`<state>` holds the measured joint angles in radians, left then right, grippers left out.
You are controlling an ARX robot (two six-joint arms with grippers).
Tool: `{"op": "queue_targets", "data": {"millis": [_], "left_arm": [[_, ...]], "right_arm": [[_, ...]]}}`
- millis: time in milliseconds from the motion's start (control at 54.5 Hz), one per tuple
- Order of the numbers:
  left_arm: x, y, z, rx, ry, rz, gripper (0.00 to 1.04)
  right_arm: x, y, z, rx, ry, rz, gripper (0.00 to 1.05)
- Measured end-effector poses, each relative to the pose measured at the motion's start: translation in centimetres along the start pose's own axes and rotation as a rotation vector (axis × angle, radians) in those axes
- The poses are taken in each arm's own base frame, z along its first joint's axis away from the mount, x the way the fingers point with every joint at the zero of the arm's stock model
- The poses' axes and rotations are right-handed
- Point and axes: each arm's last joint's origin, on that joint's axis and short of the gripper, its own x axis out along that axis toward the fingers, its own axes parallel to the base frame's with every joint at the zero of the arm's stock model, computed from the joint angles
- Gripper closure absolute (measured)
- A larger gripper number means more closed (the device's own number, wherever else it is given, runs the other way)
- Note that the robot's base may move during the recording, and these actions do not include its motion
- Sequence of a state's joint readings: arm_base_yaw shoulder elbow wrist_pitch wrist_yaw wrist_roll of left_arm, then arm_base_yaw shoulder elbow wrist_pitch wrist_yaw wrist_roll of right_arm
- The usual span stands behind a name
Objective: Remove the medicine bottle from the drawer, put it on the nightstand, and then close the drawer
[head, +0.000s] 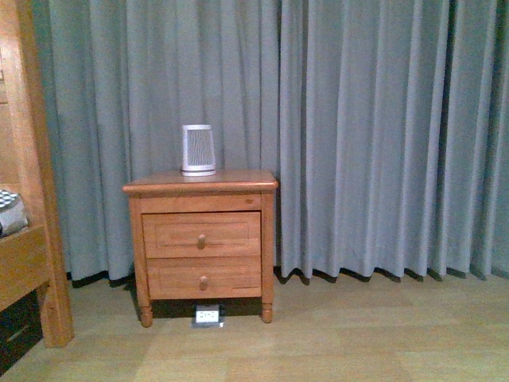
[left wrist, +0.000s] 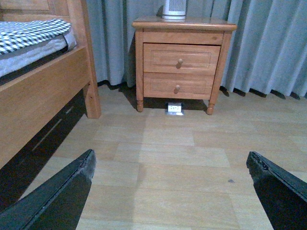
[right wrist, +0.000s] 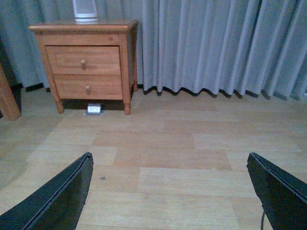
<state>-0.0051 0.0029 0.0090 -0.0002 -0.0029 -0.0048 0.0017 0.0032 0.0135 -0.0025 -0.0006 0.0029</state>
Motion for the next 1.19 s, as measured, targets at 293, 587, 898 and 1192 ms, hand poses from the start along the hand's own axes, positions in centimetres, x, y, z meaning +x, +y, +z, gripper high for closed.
{"op": "queue_targets", "data": {"millis": [293,587,898,1192], "left_arm": [[0.0,0.0,0.0,0.0,0.0,0.0,0.07],[0.0,0.0,0.0,0.0,0.0,-0.001,0.07],[0.0,0.0,0.0,0.0,0.0,0.0,0.07],[0.0,0.0,0.0,0.0,0.0,0.0,0.07]], "right_arm": [[0.0,0.0,0.0,0.0,0.0,0.0,0.07],[0.0,0.0,0.0,0.0,0.0,0.0,0.07],[0.0,0.0,0.0,0.0,0.0,0.0,0.07],[0.0,0.0,0.0,0.0,0.0,0.0,0.07]]}}
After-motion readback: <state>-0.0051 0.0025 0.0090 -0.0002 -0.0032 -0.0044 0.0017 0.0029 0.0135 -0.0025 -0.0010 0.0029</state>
